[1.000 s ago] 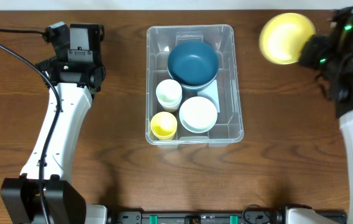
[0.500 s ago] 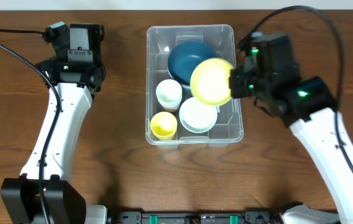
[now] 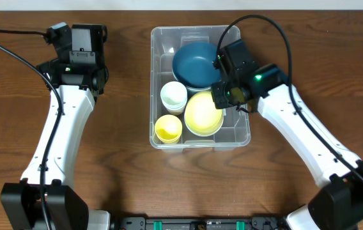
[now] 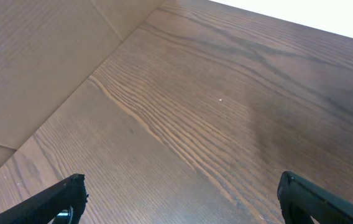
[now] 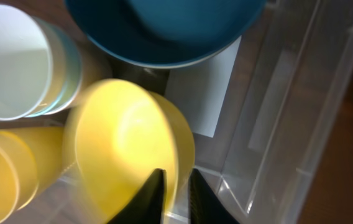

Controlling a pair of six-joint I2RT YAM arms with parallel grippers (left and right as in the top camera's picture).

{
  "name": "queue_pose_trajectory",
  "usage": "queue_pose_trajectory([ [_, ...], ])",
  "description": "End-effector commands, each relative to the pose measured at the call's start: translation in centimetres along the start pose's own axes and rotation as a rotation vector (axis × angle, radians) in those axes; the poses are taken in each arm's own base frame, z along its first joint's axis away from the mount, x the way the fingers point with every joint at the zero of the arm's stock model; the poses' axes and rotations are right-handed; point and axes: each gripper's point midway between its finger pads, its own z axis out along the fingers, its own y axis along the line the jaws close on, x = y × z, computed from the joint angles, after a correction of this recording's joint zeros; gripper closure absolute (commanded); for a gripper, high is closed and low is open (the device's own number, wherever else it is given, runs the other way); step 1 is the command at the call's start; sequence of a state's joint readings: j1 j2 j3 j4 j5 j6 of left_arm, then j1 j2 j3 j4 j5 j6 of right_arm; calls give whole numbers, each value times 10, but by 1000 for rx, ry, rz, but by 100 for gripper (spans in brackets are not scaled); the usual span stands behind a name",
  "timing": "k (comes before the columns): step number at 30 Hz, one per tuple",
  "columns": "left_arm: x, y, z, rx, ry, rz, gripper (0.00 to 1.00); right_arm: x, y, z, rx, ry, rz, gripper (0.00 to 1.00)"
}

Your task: Pack container

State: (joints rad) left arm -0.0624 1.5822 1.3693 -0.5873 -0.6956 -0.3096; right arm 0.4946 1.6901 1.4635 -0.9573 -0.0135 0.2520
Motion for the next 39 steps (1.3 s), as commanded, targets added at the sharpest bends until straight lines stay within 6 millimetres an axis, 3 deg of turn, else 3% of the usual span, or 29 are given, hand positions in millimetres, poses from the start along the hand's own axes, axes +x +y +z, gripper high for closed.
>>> queue_pose_trajectory([
  [1,-6,8,-4,-20,-18,-6,2,1,6,5,1,13,-22,77],
  [2,-5,8,-4,-20,-17,-6,2,2,7,6,0,16,-25,74],
  [4,-5,8,-4,-20,-17,-6,2,2,8,6,0,17,-29,53],
  [5,-5,8,-4,-20,-17,-6,2,2,9,6,0,17,-29,46],
  [12,-5,8,-4,-20,-17,-6,2,-2,-9,0,30,0,-10,27],
  [16,-5,8,-4,-20,-17,-6,2,-10,-31,-15,45,-43,44,4],
  [20,-5,8,-4,-20,-17,-6,2,-22,-72,-42,139,-130,119,1],
  [27,-5,8,-4,-20,-17,-6,2,-42,-173,-112,395,-365,314,1],
  [30,-5,8,-4,-20,-17,-6,2,-60,-196,-144,422,-513,367,1],
  [35,-6,8,-4,-20,-18,-6,2,-83,-197,-219,464,-768,267,1],
  [39,-5,8,-4,-20,-17,-6,2,-71,-183,-282,463,-927,250,1],
])
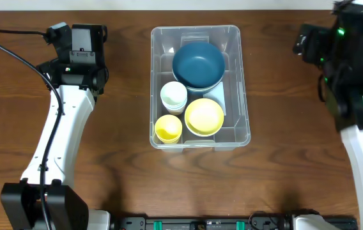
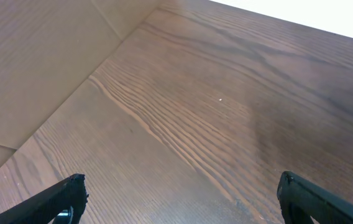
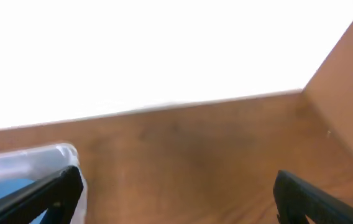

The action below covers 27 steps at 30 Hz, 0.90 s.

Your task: Pack container

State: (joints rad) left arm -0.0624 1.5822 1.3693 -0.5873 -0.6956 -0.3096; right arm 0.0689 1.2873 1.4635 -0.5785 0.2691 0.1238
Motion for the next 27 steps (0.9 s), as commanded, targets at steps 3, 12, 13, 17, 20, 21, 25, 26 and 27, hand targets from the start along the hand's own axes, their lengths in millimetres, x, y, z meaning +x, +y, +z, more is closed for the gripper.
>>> queue_pose_trajectory([
  [3,-5,8,-4,-20,-17,-6,2,-39,-22,-86,-2,-174,-4,1],
  [12,-5,8,-4,-20,-17,-6,2,-21,-55,-196,-18,-318,52,1],
  [13,-5,8,-4,-20,-17,-6,2,-15,-59,-209,-21,-343,59,1],
  [17,-5,8,-4,-20,-17,-6,2,10,-74,-252,-30,-424,82,1],
  [20,-5,8,-4,-20,-17,-6,2,33,-83,-275,-34,-469,85,1],
  [21,-5,8,-4,-20,-17,-6,2,39,-85,-280,-35,-479,83,1],
  [25,-5,8,-4,-20,-17,-6,2,68,-92,-298,-56,-512,133,1],
  [26,-5,8,-4,-20,-17,-6,2,73,-91,-301,-73,-523,140,1],
  [27,-5,8,-4,-20,-17,-6,2,79,-90,-302,-87,-538,139,1],
])
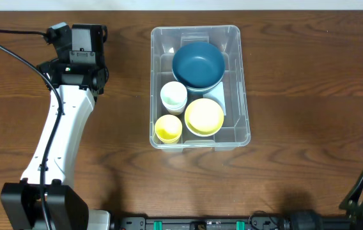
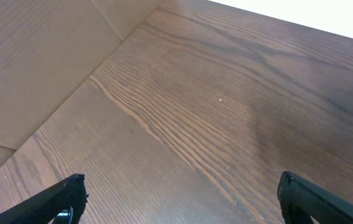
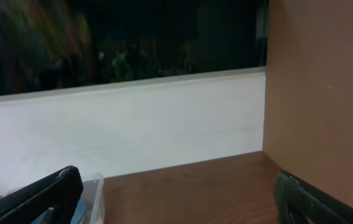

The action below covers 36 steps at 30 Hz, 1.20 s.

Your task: Pack container

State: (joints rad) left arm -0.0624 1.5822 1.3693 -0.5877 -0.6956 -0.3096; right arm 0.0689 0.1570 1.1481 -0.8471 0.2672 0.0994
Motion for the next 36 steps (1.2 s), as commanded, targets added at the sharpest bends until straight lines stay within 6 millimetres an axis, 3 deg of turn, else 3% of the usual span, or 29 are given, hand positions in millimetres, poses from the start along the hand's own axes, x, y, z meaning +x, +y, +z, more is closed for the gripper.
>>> queue_pose_trajectory([
  [1,-6,8,-4,-20,-18,-6,2,15,-1,-12,-25,-24,27,1],
  [3,-6,8,-4,-20,-18,-6,2,26,-2,-17,-33,-34,29,1],
  [9,-6,8,-4,-20,-18,-6,2,55,9,-2,-77,66,51,1],
  [19,-6,8,-4,-20,-18,-6,2,107,41,52,-203,88,65,1],
  [36,-6,8,-4,-20,-18,-6,2,211,42,98,-174,196,149,1],
])
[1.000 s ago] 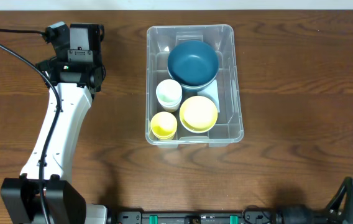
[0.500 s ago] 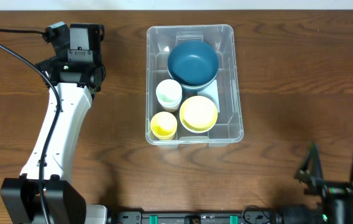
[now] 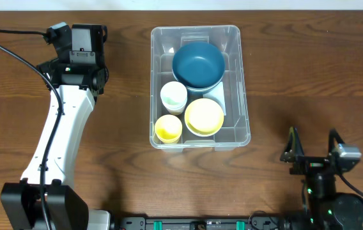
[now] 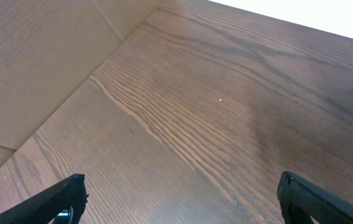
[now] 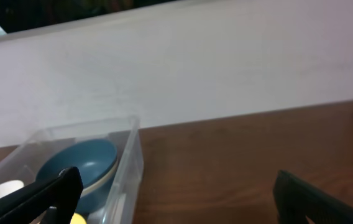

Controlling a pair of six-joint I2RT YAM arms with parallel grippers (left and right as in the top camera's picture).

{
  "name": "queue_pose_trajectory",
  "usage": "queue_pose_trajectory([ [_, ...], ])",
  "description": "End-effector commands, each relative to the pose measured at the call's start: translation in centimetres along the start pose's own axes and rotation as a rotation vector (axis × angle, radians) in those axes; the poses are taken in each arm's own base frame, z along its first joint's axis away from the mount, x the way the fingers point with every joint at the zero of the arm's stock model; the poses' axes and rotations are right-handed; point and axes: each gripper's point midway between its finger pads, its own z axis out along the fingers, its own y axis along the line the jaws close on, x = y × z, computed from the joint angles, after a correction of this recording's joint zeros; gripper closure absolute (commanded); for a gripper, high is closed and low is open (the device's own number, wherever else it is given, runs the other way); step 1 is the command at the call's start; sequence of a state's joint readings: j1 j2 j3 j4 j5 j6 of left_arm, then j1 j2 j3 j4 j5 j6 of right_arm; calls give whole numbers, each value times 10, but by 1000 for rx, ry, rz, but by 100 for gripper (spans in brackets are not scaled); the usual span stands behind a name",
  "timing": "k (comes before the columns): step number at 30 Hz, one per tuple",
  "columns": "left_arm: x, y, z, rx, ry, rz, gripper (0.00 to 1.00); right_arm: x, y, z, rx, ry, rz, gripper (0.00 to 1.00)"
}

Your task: Pack container

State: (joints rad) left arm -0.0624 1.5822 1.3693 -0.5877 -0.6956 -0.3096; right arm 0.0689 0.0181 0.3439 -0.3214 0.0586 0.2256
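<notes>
The clear plastic container [image 3: 242, 96] stands at mid-table. Inside it are a blue bowl [image 3: 198, 64] at the back, a yellow bowl [image 3: 204, 116] at the front right, a white cup [image 3: 173, 97] and a yellow cup [image 3: 168, 128] on the left. My right gripper [image 3: 311, 144] is low at the table's front right, open and holding nothing. Its wrist view looks at the container [image 5: 130, 168] and the blue bowl [image 5: 83, 162] from the side. My left gripper [image 4: 179, 199] is open over bare wood at the back left, far from the container.
The wooden table [image 3: 309, 76] runs right of the container. A black cable [image 3: 15, 57] trails along the left arm [image 3: 60, 134]. A brown board wall [image 4: 33, 56] stands at the table's left edge in the left wrist view.
My right arm was almost out of the overhead view at the front right corner. Now its open gripper shows at the front right, and its camera faces the container. The left arm is unchanged.
First my right gripper was shut on the yellow bowl's rim inside the container. Then it was open at the back right, with the bowl left in the container. It then stood nearly out of view at the front, and now sits low at the front right.
</notes>
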Motion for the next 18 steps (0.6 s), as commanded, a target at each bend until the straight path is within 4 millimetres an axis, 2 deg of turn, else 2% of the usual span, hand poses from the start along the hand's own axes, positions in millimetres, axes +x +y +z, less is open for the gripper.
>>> queue_pose_trajectory([
  [1,-6,8,-4,-20,-18,-6,2,20,-5,8,9,27,58,1],
  [11,-6,8,-4,-20,-18,-6,2,78,-33,19,131,128,73,1],
  [18,-6,8,-4,-20,-18,-6,2,101,-57,18,252,158,51,1],
])
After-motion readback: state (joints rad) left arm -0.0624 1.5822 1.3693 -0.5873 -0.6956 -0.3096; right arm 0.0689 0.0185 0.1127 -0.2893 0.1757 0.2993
